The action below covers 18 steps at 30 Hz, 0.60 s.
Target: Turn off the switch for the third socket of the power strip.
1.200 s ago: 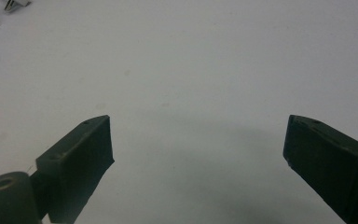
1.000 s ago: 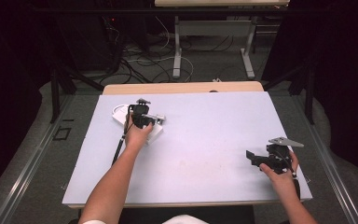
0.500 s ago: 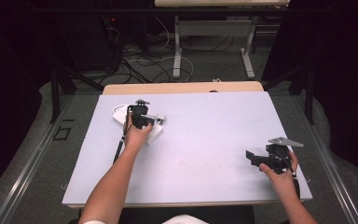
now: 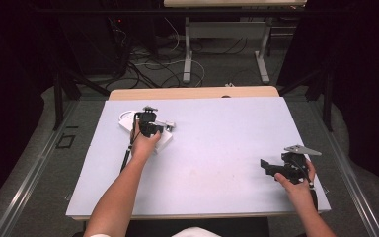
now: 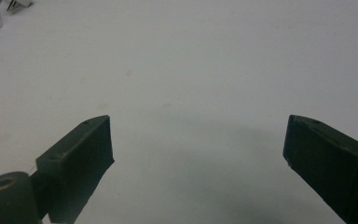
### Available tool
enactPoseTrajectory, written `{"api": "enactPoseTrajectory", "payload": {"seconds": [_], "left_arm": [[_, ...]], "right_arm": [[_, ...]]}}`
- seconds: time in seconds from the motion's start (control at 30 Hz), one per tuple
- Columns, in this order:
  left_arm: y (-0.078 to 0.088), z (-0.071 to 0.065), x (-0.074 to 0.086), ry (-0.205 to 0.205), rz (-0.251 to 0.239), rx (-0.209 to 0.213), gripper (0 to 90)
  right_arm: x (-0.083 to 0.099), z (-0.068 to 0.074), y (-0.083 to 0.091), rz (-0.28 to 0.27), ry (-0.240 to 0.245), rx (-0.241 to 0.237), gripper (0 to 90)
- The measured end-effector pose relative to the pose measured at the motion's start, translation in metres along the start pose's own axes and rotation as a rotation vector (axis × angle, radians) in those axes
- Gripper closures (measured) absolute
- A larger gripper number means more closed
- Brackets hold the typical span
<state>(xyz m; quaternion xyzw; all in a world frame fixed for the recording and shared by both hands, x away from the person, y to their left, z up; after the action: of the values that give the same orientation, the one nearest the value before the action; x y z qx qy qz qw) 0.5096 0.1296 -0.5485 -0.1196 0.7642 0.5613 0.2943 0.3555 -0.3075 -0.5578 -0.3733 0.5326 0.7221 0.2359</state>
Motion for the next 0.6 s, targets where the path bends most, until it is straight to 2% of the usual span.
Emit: {"api": "enactPoseTrajectory", "payload": {"seconds": [0.03,0.1,0.13,0.23,0.27,0.33,0.6], "left_arm": [[-0.001,-0.001,0.001,0.014,0.014,0.046,90.0],[-0.002,-0.003,0.001,0.016,0.02,0.057,90.0],[-0.002,-0.005,0.001,0.005,0.015,0.039,90.0],[-0.003,-0.011,0.001,-0.07,0.015,-0.027,90.0],[-0.003,-0.012,0.001,-0.084,0.015,-0.035,90.0],[-0.003,-0.013,0.001,-0.081,0.015,-0.043,90.0],[-0.003,-0.01,0.001,-0.039,0.011,-0.009,90.0]], "right_arm": [[0.0,0.0,0.0,0.0,-0.002,0.001,7.7],[0.0,0.0,0.0,0.002,-0.004,0.001,7.7],[0.0,0.0,0.0,0.002,-0.004,0.002,7.7],[0.0,0.0,0.0,0.001,-0.002,0.0,7.7],[0.0,0.0,0.0,0.001,-0.002,0.0,7.7],[0.0,0.0,0.0,0.0,-0.002,0.0,7.7],[0.001,-0.001,0.001,-0.001,-0.004,0.003,7.7]]}}
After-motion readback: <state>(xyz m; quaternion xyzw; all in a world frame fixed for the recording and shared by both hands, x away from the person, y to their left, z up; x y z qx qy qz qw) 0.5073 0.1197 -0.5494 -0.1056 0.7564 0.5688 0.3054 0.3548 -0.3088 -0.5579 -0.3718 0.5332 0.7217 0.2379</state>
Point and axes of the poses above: each handheld gripper's, and its own axes: y roughly backward along the jaws, x roughly out of its underside, z roughly to its left, the point moved 3 cm from there along -y, roughly forward along the jaws, and after that the axes turned 1 degree about z, right-handed, at the moved point
